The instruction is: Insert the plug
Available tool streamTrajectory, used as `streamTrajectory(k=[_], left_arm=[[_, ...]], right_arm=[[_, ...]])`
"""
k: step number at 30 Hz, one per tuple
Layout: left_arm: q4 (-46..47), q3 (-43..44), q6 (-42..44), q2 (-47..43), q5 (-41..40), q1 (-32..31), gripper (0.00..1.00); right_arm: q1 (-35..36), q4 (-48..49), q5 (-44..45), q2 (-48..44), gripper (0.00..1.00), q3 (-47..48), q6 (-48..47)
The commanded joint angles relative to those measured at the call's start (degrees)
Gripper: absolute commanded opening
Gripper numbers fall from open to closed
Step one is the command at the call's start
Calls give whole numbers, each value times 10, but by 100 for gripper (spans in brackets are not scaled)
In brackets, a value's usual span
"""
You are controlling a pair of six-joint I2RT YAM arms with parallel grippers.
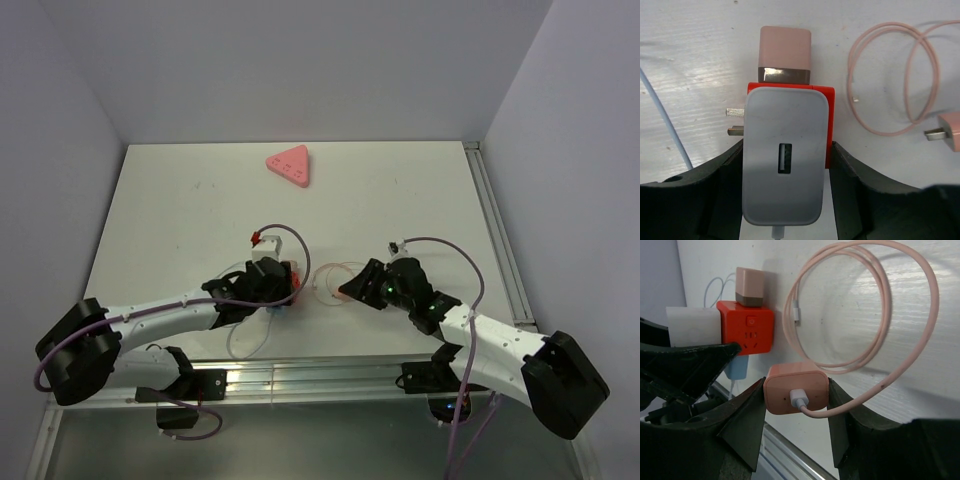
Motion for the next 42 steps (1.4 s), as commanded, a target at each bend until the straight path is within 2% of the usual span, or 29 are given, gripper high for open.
streamTrajectory(k=[1, 4, 10, 14, 18, 30, 42], left_arm=[[74, -34, -23, -29, 99, 18, 0], [108, -50, -39, -43, 135, 20, 0], [107, -41, -73, -31, 178, 27, 0], [124, -59, -97, -30, 210, 40, 1], [155, -88, -117, -37, 244, 56, 1], [153, -111, -110, -61, 245, 71, 0], [158, -121, -110, -72, 240, 74, 0]], right_arm=[[11, 60, -25, 21, 0, 43, 19], [45, 57, -1, 35, 0, 68, 26], [106, 58, 63, 71, 0, 101, 30], [151, 73, 126, 86, 0, 95, 46], [172, 70, 150, 92, 0, 92, 52], [188, 49, 217, 85, 0, 97, 31], [193, 84, 209, 125, 0, 97, 31]])
